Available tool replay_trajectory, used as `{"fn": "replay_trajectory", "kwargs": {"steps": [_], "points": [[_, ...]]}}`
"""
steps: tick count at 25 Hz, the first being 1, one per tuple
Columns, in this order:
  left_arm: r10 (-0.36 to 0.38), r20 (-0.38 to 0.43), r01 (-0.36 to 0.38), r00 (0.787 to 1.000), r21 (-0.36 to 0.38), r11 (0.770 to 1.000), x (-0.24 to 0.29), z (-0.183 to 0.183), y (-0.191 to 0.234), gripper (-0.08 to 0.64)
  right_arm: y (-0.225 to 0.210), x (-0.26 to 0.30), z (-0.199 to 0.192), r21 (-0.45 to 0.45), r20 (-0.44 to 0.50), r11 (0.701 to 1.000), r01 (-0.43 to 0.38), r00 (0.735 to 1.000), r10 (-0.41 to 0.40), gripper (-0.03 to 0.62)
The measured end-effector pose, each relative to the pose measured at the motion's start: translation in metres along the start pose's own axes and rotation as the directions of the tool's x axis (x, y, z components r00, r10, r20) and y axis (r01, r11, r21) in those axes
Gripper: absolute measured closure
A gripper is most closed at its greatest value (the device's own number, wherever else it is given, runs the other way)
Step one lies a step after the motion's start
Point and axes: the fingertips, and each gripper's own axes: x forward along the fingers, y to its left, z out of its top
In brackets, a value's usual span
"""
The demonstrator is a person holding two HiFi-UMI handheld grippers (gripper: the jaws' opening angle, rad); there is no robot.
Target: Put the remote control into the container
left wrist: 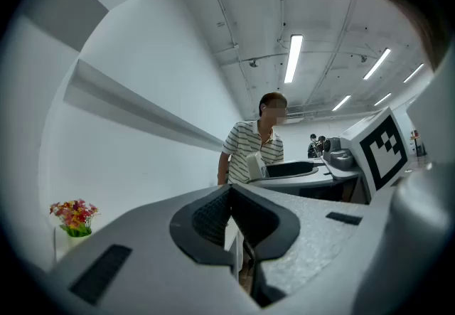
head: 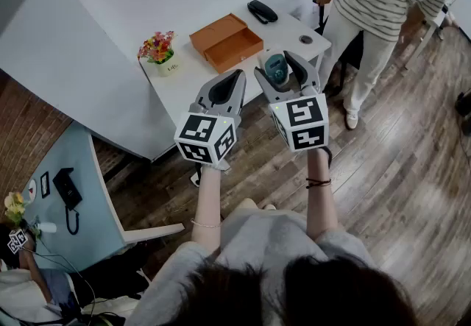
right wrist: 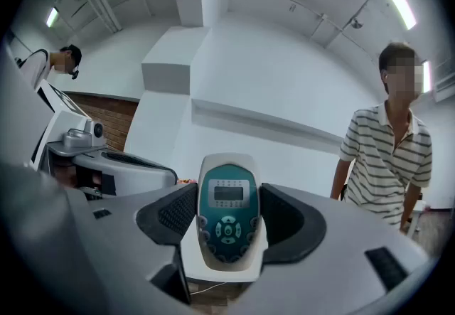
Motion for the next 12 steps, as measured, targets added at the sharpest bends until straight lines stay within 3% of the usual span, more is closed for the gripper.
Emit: {"fn": "replay_trajectory", "kwargs": {"steps": [12], "points": [[0.011,-0.017,-0.011,1.0,-0.005,1.0,-0.0047,-0.0015,0.0003,0.557,0.0086,-0.0017,0.0004,0.021,-0.002,0.999,-0.031,1.0,0.031,0.313]]}}
